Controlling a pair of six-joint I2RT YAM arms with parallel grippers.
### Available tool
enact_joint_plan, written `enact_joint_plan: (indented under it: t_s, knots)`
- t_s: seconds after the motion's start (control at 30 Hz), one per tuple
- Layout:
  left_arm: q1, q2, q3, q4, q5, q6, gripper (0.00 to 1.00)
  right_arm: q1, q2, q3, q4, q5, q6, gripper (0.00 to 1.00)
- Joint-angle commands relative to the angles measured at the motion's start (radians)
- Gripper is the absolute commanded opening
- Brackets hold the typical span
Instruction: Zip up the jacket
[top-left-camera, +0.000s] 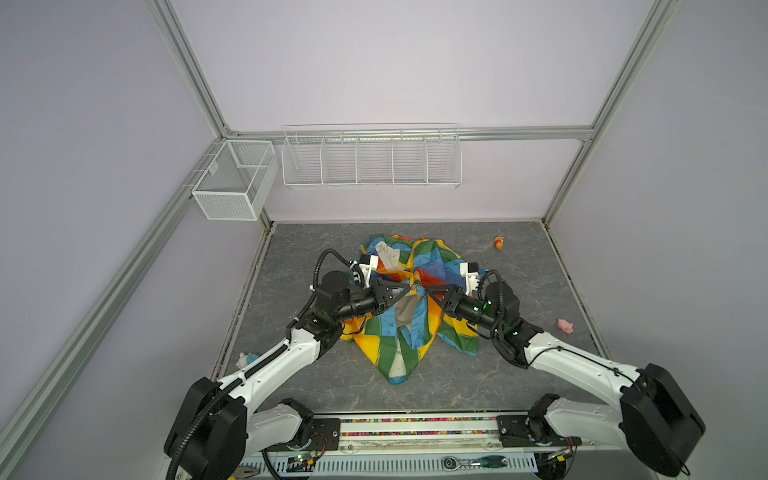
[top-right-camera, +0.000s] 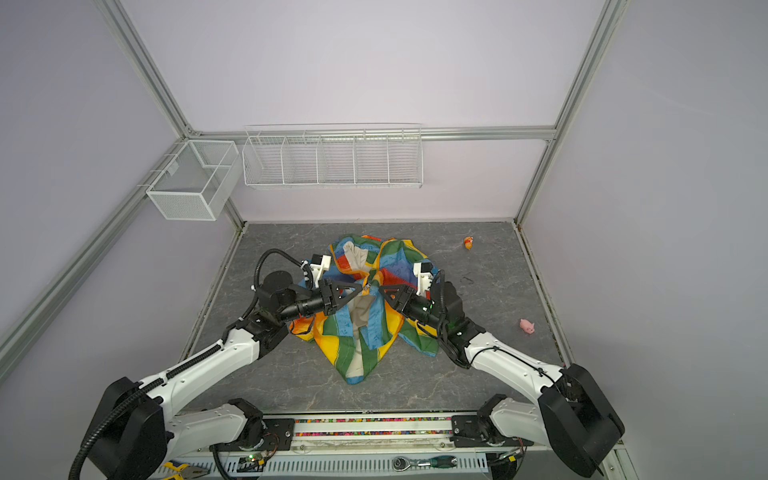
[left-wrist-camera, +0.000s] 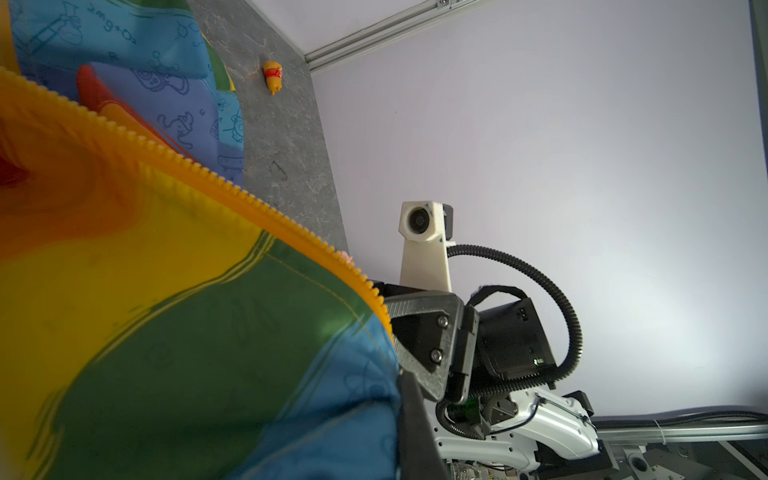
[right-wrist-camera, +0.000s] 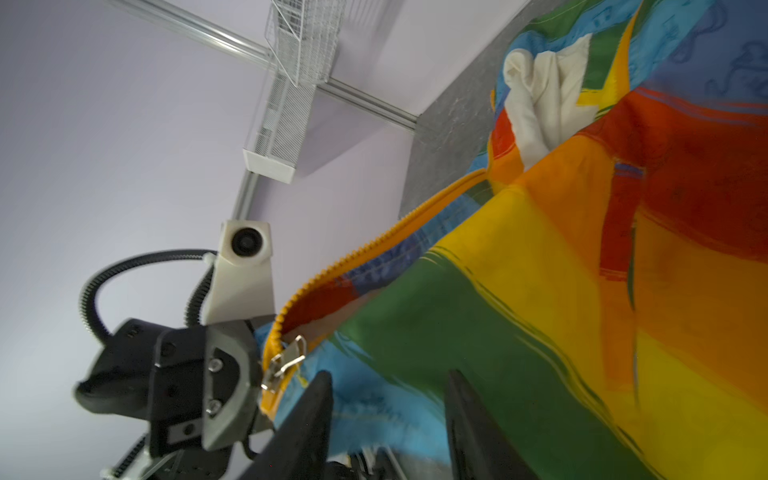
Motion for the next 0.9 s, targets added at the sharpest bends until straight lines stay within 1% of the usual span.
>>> enact_joint_plan:
  t_s: [0.0, 0.03, 0.1, 0.17, 0.27, 0.37, 0.5, 0.67, 0.87]
  knots:
    - [0.013, -0.015, 0.066, -0.101, 0.077, 0.051, 0.00, -0.021, -0.060, -0.030, -0.091, -0.022, -0.043, 0.65]
    - [0.018, -0.013, 0.080, -0.137, 0.091, 0.079, 0.00, -0.029, -0.082, -0.036, -0.122, -0.026, -0.060, 0.71]
    - [0.023, -0.009, 0.106, -0.205, 0.122, 0.110, 0.00, -0.046, -0.132, -0.030, -0.213, -0.024, -0.108, 0.79]
    - [0.026, 0.000, 0.133, -0.275, 0.155, 0.140, 0.00, -0.056, -0.176, -0.004, -0.297, -0.034, -0.171, 0.82]
    - [0.029, 0.011, 0.170, -0.379, 0.197, 0.189, 0.00, -0.065, -0.213, 0.050, -0.372, -0.099, -0.254, 0.83]
    - [0.029, 0.018, 0.187, -0.440, 0.232, 0.214, 0.00, -0.065, -0.206, 0.108, -0.387, -0.207, -0.295, 0.76]
    - [0.029, 0.011, 0.190, -0.491, 0.257, 0.232, 0.00, -0.065, -0.181, 0.146, -0.330, -0.305, -0.272, 0.71]
    - [0.031, -0.008, 0.187, -0.525, 0.271, 0.246, 0.00, -0.064, -0.130, 0.147, -0.203, -0.366, -0.208, 0.71]
    - [0.030, -0.019, 0.184, -0.531, 0.279, 0.251, 0.00, -0.045, -0.017, 0.140, -0.020, -0.425, -0.115, 0.69]
